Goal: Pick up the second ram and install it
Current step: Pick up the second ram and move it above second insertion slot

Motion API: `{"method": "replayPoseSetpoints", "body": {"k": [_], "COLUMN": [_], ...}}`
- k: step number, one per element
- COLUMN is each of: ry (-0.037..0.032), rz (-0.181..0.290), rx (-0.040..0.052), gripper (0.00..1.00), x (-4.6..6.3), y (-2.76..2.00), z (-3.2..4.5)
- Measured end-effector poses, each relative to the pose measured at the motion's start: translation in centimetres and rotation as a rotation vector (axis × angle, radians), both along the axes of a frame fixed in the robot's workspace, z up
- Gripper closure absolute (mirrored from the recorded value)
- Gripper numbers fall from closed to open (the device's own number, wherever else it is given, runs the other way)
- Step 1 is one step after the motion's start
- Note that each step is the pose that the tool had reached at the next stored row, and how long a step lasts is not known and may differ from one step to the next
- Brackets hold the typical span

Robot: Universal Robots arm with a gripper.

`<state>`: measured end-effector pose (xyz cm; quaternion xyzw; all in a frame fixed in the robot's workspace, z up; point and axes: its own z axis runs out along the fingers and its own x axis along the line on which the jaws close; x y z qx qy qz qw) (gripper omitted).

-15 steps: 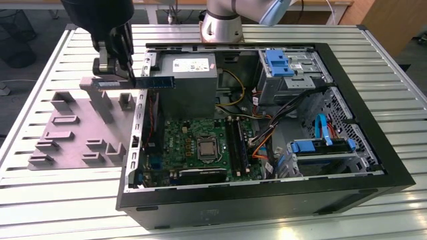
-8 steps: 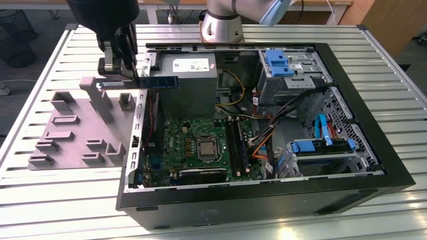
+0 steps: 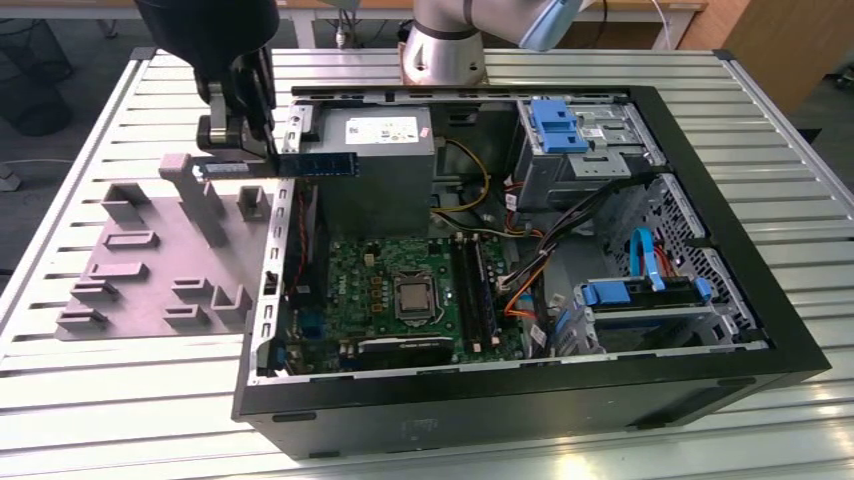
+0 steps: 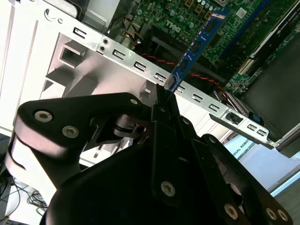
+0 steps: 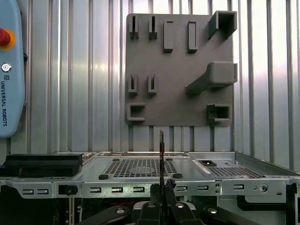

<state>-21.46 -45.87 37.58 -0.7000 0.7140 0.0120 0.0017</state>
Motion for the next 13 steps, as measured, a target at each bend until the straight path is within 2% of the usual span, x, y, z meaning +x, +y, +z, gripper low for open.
{"method": "replayPoseSetpoints", "body": {"k": [4, 13], "ry": [0.0000, 0.0000], "rz": [0.000, 0.000], "rx": [0.0000, 0.0000], "gripper": [0.86, 0.86], "x": [0.0, 2.1], "y": [0.00, 0.00], "z": [0.00, 0.00]}}
